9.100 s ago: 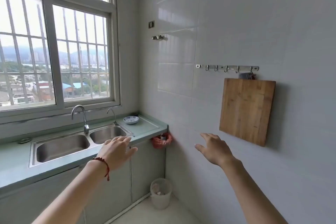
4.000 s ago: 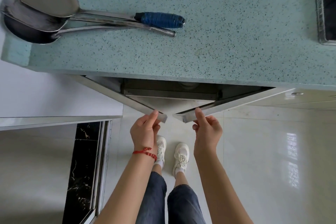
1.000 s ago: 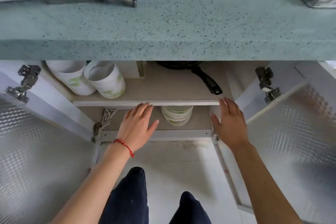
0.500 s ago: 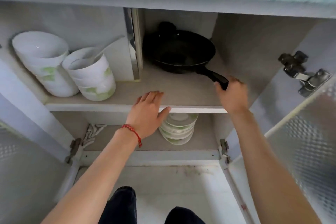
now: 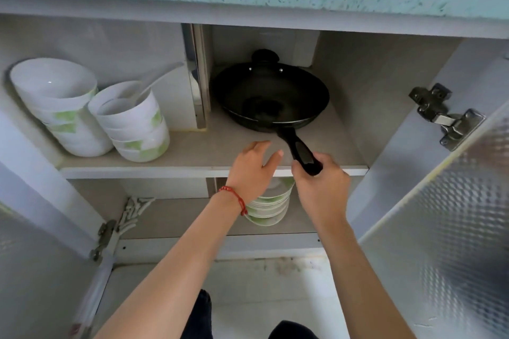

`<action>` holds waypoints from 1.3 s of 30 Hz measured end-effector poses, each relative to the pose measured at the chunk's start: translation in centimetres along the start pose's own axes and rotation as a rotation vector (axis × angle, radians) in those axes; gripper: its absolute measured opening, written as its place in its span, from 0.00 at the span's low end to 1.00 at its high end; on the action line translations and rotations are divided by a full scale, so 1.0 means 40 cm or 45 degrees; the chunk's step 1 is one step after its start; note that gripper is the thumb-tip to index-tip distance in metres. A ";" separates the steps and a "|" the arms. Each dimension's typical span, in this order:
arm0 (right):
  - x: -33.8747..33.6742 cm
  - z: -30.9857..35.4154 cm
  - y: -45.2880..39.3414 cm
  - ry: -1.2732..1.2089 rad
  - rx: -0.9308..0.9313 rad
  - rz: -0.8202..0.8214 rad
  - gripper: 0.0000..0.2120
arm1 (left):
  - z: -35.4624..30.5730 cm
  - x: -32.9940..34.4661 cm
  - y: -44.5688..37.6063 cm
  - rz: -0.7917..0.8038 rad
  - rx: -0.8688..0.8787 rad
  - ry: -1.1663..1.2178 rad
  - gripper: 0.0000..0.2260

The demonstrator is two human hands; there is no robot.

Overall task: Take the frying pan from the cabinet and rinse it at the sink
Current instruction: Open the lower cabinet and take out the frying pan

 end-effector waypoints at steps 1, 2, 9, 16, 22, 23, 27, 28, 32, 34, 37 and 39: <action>-0.007 0.002 0.014 -0.019 0.016 0.000 0.10 | -0.006 0.015 -0.005 0.006 -0.058 0.045 0.18; -0.012 0.002 0.027 -0.033 0.020 -0.010 0.11 | -0.010 0.031 -0.010 0.023 -0.121 0.110 0.17; -0.020 -0.034 0.098 -0.058 0.025 0.017 0.13 | -0.021 0.097 -0.015 0.102 -0.623 0.611 0.20; 0.001 -0.065 0.088 -0.245 0.396 0.272 0.08 | 0.002 0.115 0.001 0.063 -0.674 0.781 0.13; 0.023 -0.033 0.030 -0.446 0.630 0.548 0.04 | 0.012 0.111 -0.010 0.070 -0.690 0.844 0.14; 0.023 -0.031 0.024 -0.446 0.618 0.565 0.05 | 0.017 0.114 -0.009 0.077 -0.699 0.884 0.17; 0.027 -0.043 0.024 -0.435 0.525 0.565 0.10 | 0.036 0.134 -0.019 0.125 -0.754 0.967 0.23; 0.028 -0.051 0.028 -0.423 0.504 0.551 0.10 | 0.036 0.137 -0.021 0.147 -0.768 0.979 0.22; 0.022 -0.077 0.059 -0.389 0.473 0.522 0.10 | 0.038 0.153 -0.009 0.138 -0.834 1.008 0.20; 0.010 -0.074 0.073 -0.352 0.455 0.519 0.11 | 0.034 0.154 0.010 0.108 -0.843 1.015 0.10; -0.024 -0.059 0.093 -0.308 0.465 0.521 0.11 | 0.024 0.143 0.043 0.091 -0.877 0.976 0.07; -0.052 -0.045 0.107 -0.268 0.484 0.526 0.10 | 0.008 0.127 0.067 0.089 -0.923 0.937 0.06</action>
Point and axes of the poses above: each hand's wrist, its own y-axis away from the middle knuckle, its own x-axis out of the palm, z = x × y, the point moved 2 cm from there along -y, towards the middle knuckle, and after that the axes turned 12 degrees about -z, right-handed, at the moved point
